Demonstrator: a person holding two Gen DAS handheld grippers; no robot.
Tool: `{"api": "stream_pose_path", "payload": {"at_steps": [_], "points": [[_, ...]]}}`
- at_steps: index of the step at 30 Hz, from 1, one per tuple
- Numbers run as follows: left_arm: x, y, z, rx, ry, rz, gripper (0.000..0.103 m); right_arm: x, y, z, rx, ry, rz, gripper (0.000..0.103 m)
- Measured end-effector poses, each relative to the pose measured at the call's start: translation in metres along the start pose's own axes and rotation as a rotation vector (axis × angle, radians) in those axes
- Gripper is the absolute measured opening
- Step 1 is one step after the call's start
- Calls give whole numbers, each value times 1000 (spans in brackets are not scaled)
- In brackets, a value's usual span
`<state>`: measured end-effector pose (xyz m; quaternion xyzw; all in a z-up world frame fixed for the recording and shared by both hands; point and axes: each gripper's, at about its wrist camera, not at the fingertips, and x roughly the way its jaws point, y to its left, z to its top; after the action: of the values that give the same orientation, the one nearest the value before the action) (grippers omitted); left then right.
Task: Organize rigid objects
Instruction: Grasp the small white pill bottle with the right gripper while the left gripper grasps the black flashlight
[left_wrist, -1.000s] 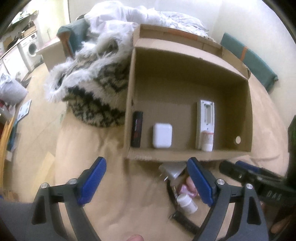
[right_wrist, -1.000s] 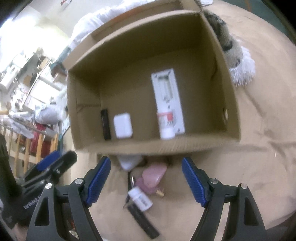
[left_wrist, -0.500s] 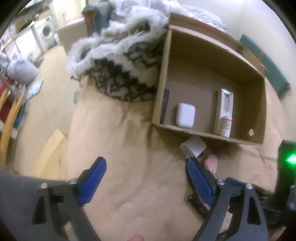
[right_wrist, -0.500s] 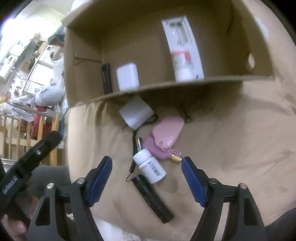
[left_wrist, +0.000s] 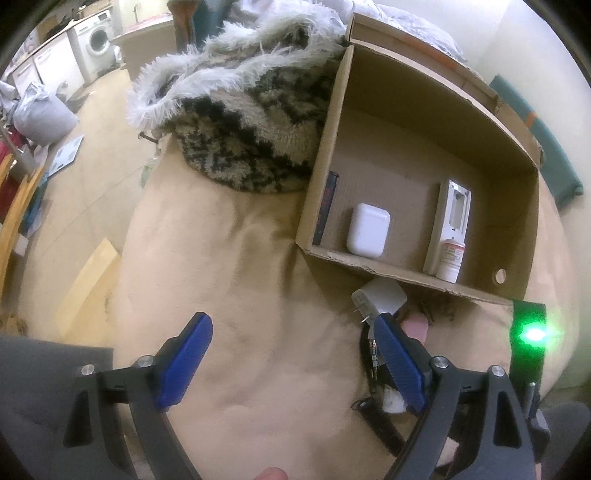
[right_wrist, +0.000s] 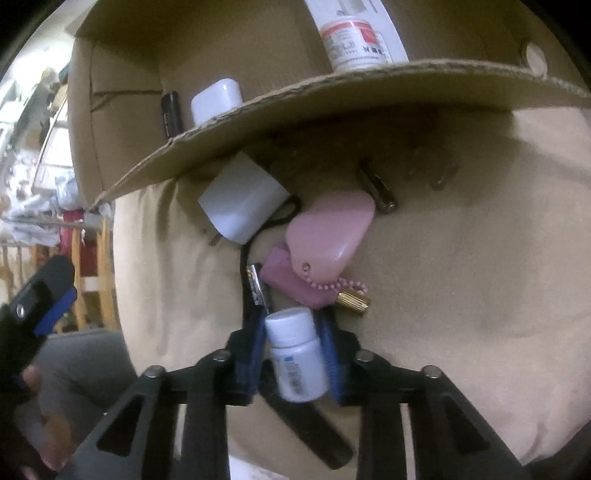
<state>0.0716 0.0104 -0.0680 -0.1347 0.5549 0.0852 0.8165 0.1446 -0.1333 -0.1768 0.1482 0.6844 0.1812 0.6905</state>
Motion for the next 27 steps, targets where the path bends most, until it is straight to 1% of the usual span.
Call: {"api": "stream_pose_path", "payload": {"at_steps": [1, 5, 8, 11, 14, 15, 16, 17, 18, 19, 20, 22, 24, 27], "points": [[1, 0, 0, -2, 6, 0, 88, -1, 1, -2, -10, -3, -2, 26], [7, 1, -4, -4, 40, -11, 88, -14, 8, -5, -30, -25, 3, 26], [8, 2, -9, 3, 55, -7, 88, -36, 13, -9, -26, -81, -1, 26], [12, -6, -19, 59, 78, -15, 88, -67, 14, -9, -46, -150, 4, 26], [21, -29, -34, 198, 139, -57, 88, -93, 9, -7, -52, -200, 17, 26], [26, -41, -42, 278, 166, -69, 88, -100, 6, -9, -56, -216, 10, 26], [29, -49, -48, 335, 181, -74, 88, -104, 3, -10, -54, -231, 6, 26], [32, -60, -56, 409, 195, -86, 91, -106, -3, -11, -38, -242, 10, 26], [33, -69, -63, 461, 203, -96, 94, -108, -9, -13, -21, -248, 21, 26], [34, -76, -69, 507, 208, -105, 100, -110, -16, -12, -1, -252, 32, 26], [34, -83, -76, 552, 211, -118, 102, -108, -20, -13, 18, -256, 39, 26], [38, -94, -88, 631, 225, -134, 102, -109, -31, -14, 46, -266, 50, 26], [45, -104, -98, 695, 247, -132, 102, -109, -31, -14, 52, -284, 52, 26], [55, -115, -109, 766, 286, -144, 102, -118, -42, -14, 57, -302, 54, 26]]}}
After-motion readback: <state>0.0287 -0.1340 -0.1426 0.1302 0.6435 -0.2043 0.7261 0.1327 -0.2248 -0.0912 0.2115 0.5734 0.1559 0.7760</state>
